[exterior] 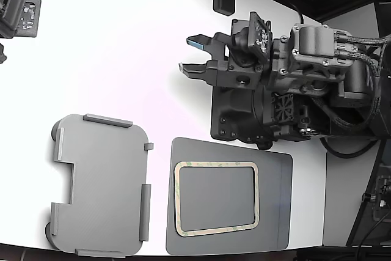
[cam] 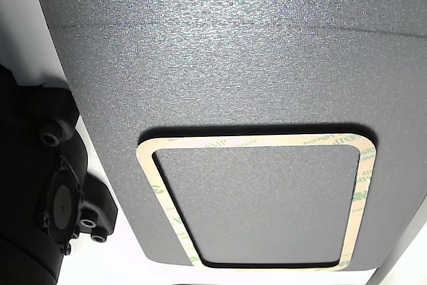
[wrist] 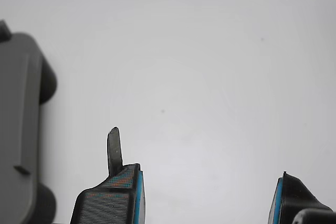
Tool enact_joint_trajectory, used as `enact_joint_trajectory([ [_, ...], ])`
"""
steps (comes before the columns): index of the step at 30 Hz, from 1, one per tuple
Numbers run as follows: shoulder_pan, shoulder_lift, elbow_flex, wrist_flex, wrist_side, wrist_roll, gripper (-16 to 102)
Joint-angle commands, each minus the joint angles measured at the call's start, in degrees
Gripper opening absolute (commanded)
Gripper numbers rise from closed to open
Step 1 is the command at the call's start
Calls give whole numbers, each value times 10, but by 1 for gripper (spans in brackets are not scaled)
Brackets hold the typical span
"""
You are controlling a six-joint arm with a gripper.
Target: Grab top frame and put it into gray box.
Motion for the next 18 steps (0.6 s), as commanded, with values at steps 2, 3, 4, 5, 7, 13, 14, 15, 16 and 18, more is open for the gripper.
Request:
enact_joint_trajectory([
  [2,-7,11,-15,-2,27,17,100],
  [3,-7,11,-15,-2,27,17,100],
  [4,-7,11,-15,-2,27,18,100],
  [5,-7,11,-15,-2,27,18,100],
  [7,-7,11,-15,-2,27,18,100],
  [13,6,-16,-48,-2,38,16,98],
  [14,17,-33,-68,0,47,18,97],
  [15,25,-48,-87,3,55,18,98],
  [16,34,-64,-105,5,60,10,100],
  [18,63,-93,-142,19,75,-38,100],
])
